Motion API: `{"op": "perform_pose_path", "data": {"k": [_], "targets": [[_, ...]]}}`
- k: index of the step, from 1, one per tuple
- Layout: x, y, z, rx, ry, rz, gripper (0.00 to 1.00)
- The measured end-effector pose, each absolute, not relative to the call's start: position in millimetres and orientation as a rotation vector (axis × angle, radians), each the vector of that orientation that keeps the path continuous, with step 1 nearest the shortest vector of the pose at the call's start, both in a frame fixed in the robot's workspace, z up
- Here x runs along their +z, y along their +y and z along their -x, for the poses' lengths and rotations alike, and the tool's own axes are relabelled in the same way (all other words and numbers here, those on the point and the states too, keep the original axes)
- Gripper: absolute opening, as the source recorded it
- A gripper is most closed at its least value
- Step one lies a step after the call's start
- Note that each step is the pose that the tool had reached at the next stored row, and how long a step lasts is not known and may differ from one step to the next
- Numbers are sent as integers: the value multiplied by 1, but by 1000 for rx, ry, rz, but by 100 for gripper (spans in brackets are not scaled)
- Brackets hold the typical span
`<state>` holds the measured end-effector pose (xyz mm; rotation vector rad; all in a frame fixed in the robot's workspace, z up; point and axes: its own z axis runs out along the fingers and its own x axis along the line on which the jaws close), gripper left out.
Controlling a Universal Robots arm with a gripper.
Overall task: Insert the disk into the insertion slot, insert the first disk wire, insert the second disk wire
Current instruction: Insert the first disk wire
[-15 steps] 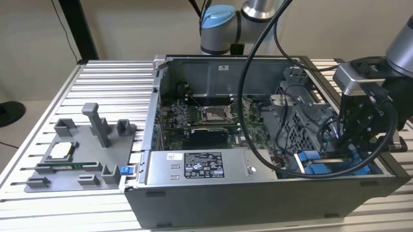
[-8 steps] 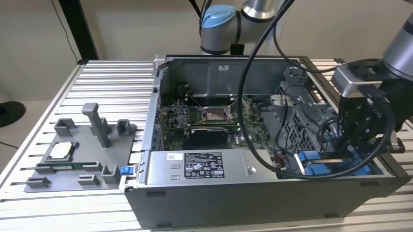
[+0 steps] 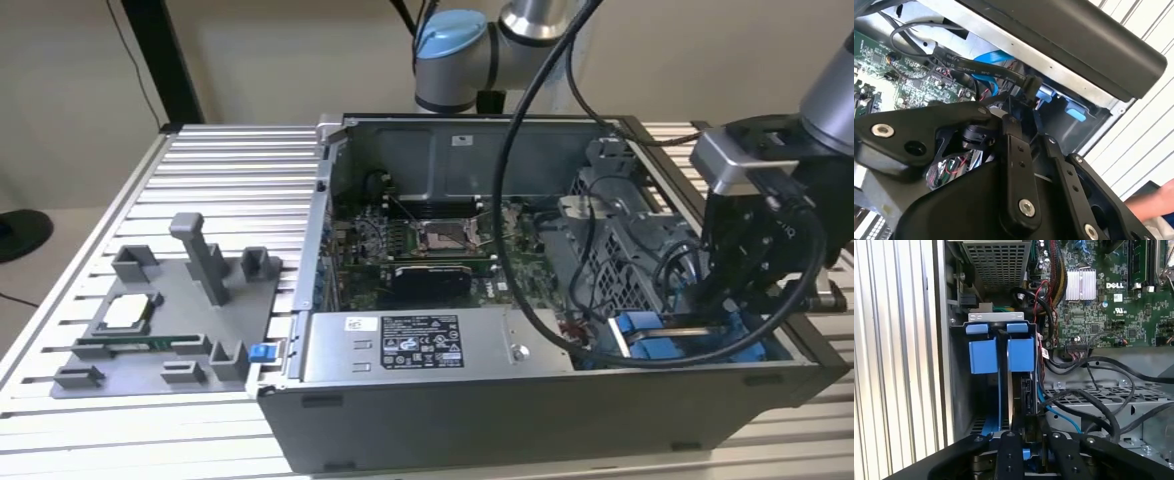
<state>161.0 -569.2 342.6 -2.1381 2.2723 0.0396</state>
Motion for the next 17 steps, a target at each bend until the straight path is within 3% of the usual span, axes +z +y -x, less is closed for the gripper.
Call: {"op": "perform_pose_path", "data": {"k": [6,15,16,17], "targets": [[362,-569,-162,39,2272,2139,0],[365,-568,-190,50,2278,2143,0],[365,-568,-194,52,2279,2144,100],[365,-568,-197,54,2280,2145,100]]}}
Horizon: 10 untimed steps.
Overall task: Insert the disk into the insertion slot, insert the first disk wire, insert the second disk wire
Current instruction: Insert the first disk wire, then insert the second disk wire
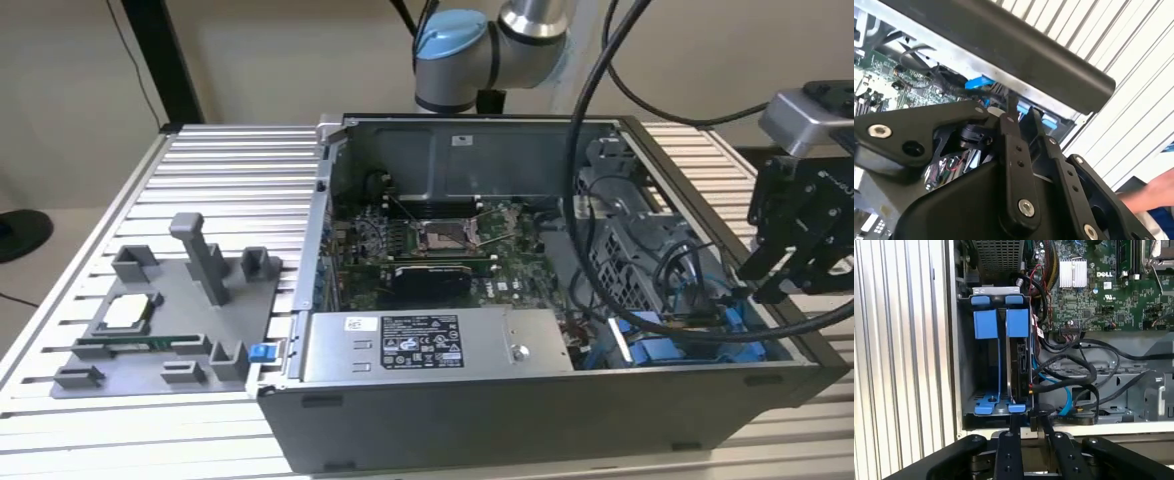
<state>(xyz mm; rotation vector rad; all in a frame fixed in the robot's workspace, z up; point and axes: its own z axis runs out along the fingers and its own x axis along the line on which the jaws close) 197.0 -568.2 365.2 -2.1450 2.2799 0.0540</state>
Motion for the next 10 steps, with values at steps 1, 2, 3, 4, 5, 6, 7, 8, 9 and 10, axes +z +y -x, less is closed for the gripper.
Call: {"op": "perform_pose_path", "data": {"k": [1,2,3,4,5,6,7,8,9,10], "targets": [[365,-568,-199,58,2282,2147,100],[365,-568,-201,65,2285,2149,100],[365,-568,-201,77,2291,2154,100],[365,-568,-202,92,2299,2160,100],[365,-568,-202,112,2308,2168,100],[364,-568,-202,129,2317,2175,100],[364,-568,-204,141,2322,2180,100],[364,-568,-206,149,2323,2180,100],[363,-568,-208,157,2321,2179,100],[363,-568,-211,164,2319,2178,100]]}}
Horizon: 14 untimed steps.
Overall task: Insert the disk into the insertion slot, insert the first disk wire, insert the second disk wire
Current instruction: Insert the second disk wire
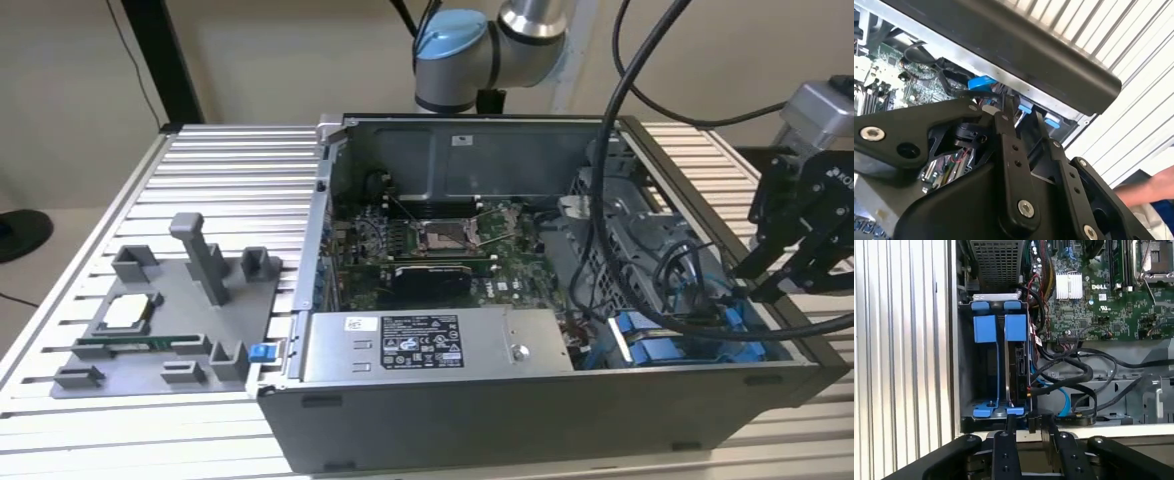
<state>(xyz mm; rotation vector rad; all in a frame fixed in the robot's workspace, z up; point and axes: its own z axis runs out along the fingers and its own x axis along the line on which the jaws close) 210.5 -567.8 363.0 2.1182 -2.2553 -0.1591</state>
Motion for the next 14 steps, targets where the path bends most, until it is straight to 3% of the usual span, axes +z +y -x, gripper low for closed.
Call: {"op": "perform_pose_path", "data": {"k": [14], "targets": [[356,-569,-213,-194,-2290,-2084,100]]}}
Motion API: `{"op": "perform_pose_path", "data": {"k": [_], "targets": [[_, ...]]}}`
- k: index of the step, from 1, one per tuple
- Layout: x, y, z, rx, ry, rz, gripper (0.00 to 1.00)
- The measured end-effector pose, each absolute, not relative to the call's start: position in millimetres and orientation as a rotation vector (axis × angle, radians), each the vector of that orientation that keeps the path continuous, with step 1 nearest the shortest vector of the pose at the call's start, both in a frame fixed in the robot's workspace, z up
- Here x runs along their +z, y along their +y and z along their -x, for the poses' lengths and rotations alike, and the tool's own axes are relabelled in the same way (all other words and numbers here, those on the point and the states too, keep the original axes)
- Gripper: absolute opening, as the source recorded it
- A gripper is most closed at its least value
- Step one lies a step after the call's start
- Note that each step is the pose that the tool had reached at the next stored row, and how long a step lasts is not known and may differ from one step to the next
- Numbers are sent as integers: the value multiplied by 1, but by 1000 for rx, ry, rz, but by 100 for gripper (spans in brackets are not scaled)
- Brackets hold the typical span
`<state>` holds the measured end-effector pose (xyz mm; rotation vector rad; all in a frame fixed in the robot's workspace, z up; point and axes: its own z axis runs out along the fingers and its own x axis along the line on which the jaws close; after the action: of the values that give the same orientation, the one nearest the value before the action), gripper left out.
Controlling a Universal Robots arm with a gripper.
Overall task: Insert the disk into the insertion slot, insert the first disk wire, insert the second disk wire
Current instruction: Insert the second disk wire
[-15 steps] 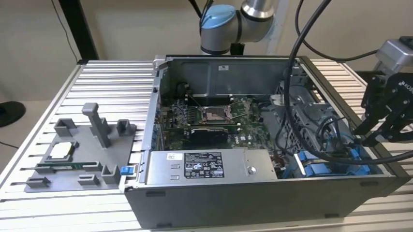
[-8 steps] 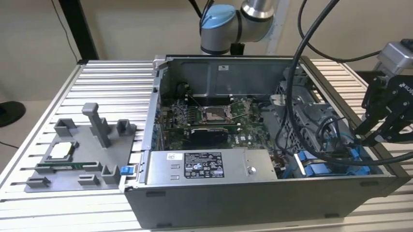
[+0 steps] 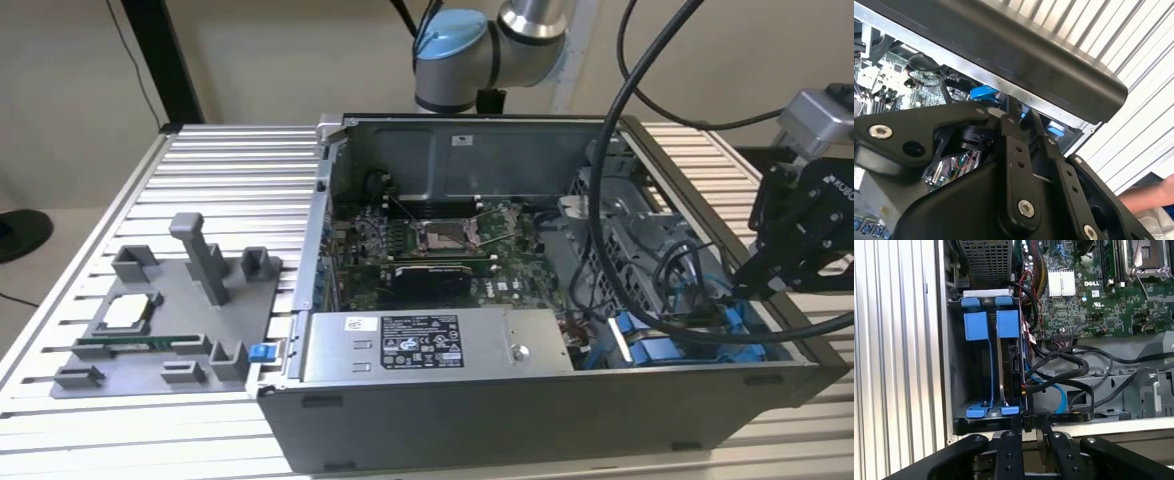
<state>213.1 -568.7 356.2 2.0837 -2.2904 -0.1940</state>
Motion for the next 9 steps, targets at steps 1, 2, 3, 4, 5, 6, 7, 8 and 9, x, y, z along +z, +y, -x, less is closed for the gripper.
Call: {"op": "perform_pose_path", "data": {"k": [1,2,3,4,5,6,7,8,9], "targets": [[356,-569,-213,-199,-2291,-2084,100],[356,-570,-213,-203,-2291,-2085,100],[356,-571,-214,-207,-2292,-2085,100],[356,-571,-214,-212,-2293,-2086,100],[356,-572,-214,-216,-2294,-2088,100],[356,-573,-214,-220,-2295,-2089,100],[356,-574,-214,-224,-2296,-2089,100],[356,-575,-214,-226,-2296,-2090,100],[356,-575,-214,-227,-2297,-2090,100]]}}
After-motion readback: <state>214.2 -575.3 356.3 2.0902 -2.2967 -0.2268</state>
